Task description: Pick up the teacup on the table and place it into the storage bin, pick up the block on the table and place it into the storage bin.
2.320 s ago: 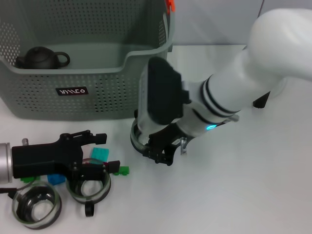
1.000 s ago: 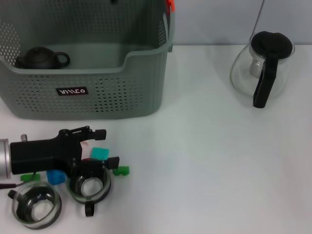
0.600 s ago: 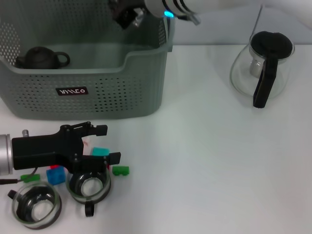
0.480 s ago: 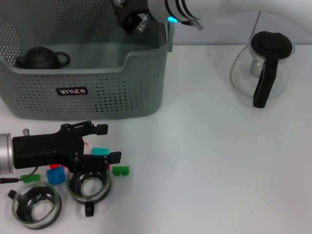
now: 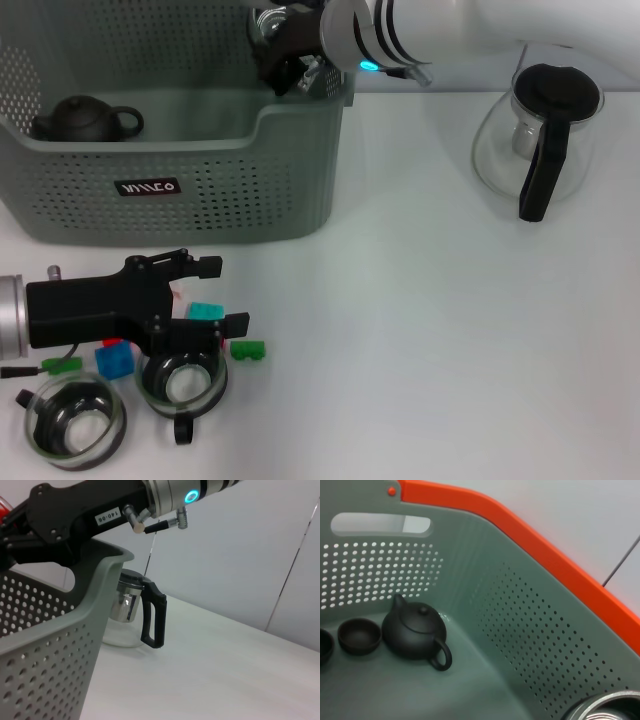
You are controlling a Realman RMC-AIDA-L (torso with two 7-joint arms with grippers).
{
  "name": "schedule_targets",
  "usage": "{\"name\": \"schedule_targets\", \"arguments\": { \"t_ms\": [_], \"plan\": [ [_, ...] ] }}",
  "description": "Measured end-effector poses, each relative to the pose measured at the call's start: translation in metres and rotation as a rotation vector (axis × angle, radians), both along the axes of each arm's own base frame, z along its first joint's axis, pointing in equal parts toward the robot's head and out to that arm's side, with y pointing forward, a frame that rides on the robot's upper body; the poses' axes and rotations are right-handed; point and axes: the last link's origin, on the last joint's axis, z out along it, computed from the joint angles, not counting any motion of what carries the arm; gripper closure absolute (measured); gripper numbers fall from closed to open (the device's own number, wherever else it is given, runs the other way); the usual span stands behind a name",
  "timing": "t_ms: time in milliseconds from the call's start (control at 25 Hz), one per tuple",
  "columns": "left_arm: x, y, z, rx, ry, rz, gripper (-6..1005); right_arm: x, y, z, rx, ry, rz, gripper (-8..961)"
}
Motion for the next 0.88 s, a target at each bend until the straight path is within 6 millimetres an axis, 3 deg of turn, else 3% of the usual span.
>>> {"name": "schedule_targets", "arguments": {
  "t_ms": [880],
  "plan": [
    [-0.0028,-0.0031,-0.0005,0.0,0.0,0.006,198,-0.0011,-0.0022,0.001,-0.021,0.005,-0.004,757]
  ]
}}
